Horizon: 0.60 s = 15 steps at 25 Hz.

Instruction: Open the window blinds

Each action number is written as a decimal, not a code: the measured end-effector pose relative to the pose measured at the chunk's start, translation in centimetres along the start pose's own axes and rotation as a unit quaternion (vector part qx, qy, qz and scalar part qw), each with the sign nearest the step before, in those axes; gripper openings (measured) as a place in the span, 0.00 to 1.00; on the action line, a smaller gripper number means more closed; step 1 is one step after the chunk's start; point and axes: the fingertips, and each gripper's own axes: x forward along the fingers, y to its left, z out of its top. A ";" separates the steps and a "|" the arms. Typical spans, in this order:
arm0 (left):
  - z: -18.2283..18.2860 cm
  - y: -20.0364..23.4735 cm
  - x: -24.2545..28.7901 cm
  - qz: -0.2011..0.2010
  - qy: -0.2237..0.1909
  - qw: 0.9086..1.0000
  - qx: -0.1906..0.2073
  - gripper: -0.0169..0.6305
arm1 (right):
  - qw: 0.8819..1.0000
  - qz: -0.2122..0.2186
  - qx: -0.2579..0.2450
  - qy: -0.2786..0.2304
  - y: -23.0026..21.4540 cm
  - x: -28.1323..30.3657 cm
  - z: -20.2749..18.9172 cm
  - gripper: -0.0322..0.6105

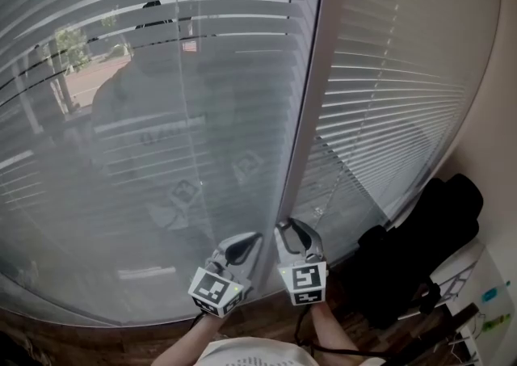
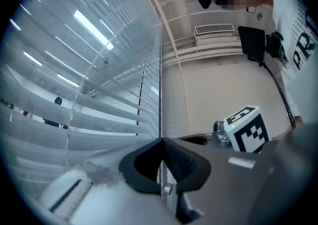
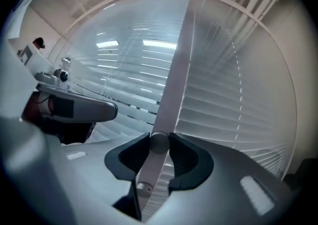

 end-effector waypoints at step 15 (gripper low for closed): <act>-0.2 -0.6 -0.1 -0.004 0.009 1.000 -0.003 0.01 | 0.985 0.008 0.168 -0.030 -0.6 -0.1 -0.2 0.26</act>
